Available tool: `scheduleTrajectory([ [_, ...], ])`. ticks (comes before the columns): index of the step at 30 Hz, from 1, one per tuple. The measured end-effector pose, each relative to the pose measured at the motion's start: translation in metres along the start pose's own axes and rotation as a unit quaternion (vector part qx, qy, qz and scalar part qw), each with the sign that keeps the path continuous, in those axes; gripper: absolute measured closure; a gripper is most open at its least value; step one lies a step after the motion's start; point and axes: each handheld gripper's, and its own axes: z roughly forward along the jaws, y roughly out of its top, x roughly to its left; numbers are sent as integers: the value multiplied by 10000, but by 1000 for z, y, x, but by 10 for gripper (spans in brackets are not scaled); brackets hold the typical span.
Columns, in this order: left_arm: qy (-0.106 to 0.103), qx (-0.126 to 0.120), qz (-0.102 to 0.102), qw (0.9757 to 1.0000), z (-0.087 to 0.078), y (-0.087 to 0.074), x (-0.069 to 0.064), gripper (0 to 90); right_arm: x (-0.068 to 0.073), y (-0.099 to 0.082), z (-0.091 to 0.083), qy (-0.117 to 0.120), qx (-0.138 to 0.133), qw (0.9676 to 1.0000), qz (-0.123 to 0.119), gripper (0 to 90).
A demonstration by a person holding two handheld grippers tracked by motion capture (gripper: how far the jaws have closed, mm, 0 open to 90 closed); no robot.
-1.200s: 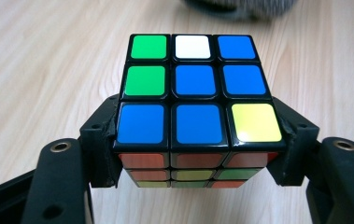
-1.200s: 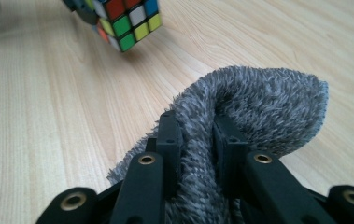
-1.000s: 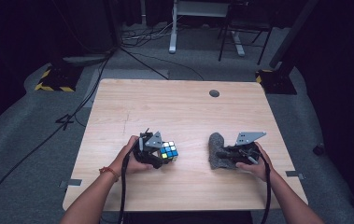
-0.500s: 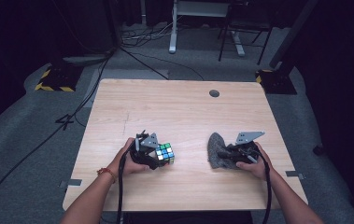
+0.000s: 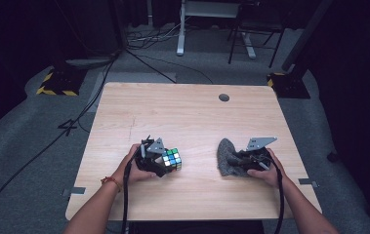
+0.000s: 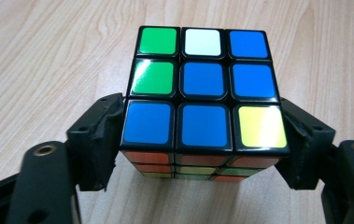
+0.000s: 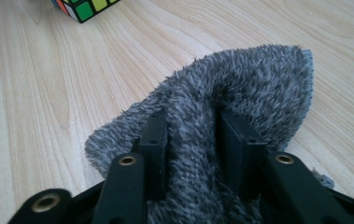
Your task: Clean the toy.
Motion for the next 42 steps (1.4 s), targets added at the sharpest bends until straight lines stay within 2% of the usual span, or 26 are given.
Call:
scheduleTrajectory([
  [3, 56, 46, 15, 10000, -2, 0, 0, 242, 0, 1, -2, -89, 3, 9999, -47, 578],
  [7, 172, 73, 17, 9998, -4, 1, -1, 197, 1, 3, -3, -228, 11, 9997, -57, 460],
  [10, 262, 114, 47, 9996, -5, 1, -2, 185, 2, 6, -4, -125, 4, 9999, -16, 360],
  [12, 290, 105, 76, 9995, -7, 2, -3, 182, 3, 8, -6, -186, -27, 9998, 13, 311],
  [18, 397, 11, 78, 9992, -16, 3, -5, 162, 8, 12, -8, -382, 76, 9992, -114, 248],
  [19, 422, 21, 98, 9991, -17, 3, -5, 162, 9, 14, -9, -447, 122, 9987, -196, 241],
  [22, 522, 2, 102, 9986, -23, 3, -7, 159, 13, 17, -11, -461, 116, 9986, -231, 240],
  [24, 549, 58, 203, 9983, -27, 1, -9, 159, 15, 18, -12, -453, 115, 9985, -283, 247],
  [30, 788, 225, 255, 9963, -38, -4, -15, 162, 22, 22, -16, -569, 208, 9972, -440, 244],
  [36, 1003, 290, 324, 9940, -51, -8, -22, 164, 23, 24, -24, -757, 184, 9959, -457, 246],
  [42, 1126, 263, 247, 9930, -63, -16, -25, 163, 26, 14, -36, -910, 373, 9939, -506, 244],
])
